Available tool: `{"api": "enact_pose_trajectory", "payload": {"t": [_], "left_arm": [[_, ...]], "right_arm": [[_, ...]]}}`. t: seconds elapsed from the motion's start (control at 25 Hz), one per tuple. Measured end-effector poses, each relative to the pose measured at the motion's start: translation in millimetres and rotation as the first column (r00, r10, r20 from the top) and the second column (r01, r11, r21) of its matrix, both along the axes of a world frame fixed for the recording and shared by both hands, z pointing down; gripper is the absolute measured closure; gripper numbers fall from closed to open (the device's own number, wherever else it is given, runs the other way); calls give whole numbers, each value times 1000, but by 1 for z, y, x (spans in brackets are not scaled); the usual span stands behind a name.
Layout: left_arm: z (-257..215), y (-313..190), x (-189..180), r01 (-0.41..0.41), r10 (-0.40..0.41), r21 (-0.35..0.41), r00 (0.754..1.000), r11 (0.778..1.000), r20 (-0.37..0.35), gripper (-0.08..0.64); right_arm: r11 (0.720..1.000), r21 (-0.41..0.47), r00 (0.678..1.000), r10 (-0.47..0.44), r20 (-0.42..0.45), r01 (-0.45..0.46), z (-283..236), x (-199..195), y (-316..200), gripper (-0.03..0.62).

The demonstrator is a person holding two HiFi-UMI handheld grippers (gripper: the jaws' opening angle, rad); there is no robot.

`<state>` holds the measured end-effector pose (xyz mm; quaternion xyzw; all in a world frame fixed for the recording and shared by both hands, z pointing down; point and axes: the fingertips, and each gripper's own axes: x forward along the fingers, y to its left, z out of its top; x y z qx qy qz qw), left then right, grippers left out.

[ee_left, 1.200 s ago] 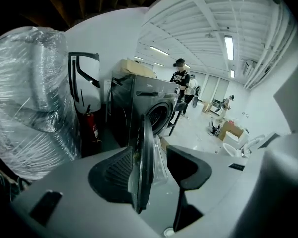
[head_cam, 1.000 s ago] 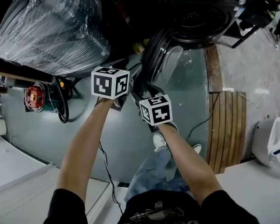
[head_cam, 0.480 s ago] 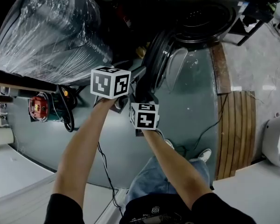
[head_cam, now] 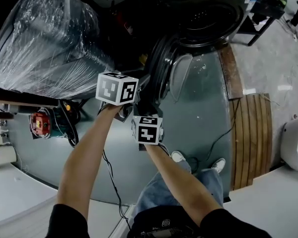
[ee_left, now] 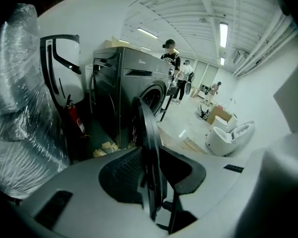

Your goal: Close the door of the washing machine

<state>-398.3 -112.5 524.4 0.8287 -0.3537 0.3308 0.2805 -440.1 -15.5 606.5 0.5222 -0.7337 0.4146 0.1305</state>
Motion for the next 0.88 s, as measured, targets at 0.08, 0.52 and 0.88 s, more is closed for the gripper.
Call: {"api": "enact_pose_trajectory", "payload": {"t": [0.08,0.52,0.88], "left_arm": [[1,1,4,-1,1,-14,1000,1000,2,446],[2,19,52,0,-4,-77,998,997,-59,448],[2,26,102,31,-47,-123,991,992,-126,431]], "right_arm": [[1000,-8,1000,2,5,-2,0,7,2,370],[999,-17,998,33,-52,-34,3,75,20,385],[999,-14,993,40,-109,-42,9,137,29,385]]}}
